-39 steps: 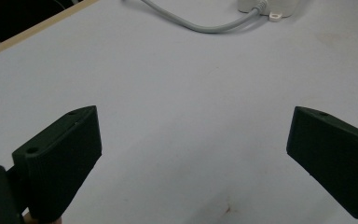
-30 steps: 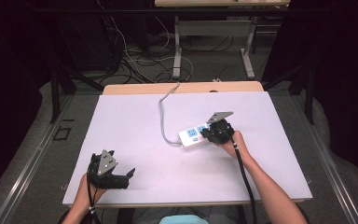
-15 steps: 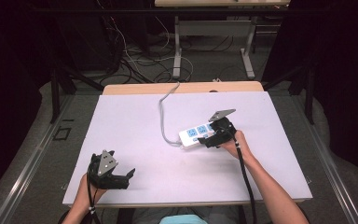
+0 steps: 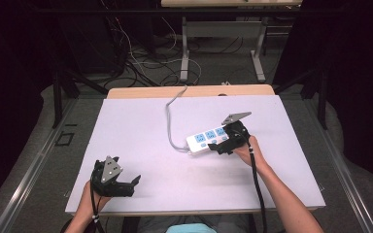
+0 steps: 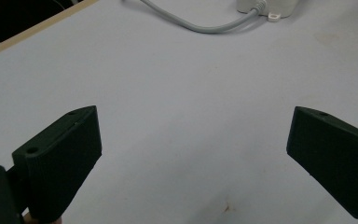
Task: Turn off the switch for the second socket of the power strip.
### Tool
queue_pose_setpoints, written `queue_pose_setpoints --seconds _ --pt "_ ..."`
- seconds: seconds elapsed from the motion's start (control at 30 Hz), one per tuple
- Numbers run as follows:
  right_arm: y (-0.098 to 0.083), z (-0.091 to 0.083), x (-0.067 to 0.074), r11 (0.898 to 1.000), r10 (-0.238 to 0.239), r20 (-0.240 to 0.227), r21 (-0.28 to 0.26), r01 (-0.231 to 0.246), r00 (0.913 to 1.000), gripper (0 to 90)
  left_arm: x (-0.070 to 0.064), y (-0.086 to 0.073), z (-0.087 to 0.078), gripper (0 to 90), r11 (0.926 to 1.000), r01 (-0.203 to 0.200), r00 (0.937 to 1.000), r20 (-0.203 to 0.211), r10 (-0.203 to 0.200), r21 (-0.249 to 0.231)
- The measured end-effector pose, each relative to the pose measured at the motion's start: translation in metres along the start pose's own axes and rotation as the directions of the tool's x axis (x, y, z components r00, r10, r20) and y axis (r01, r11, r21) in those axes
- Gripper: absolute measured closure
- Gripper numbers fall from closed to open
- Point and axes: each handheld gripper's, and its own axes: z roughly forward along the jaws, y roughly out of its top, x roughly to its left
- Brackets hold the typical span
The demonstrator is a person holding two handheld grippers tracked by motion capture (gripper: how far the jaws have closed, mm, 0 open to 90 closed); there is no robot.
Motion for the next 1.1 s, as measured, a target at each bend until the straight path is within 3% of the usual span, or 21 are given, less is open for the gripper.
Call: queue_pose_setpoints --seconds 0.7,1.1 --pt "-0.017 -0.043 0.008 1.0 0.006 0.035 -0.014 -0.005 0.9994 0.0 0.0 0.0 -0.002 3.0 1.0 -0.004 0.9999 -0.009 0.004 0.001" --pt "-0.038 -0.061 0.018 1.0 0.012 0.047 -0.016 -0.011 0.9988 0.0 0.0 0.001 -0.002 3.0 0.9999 -0.015 0.9998 -0.011 0.015 0.001"
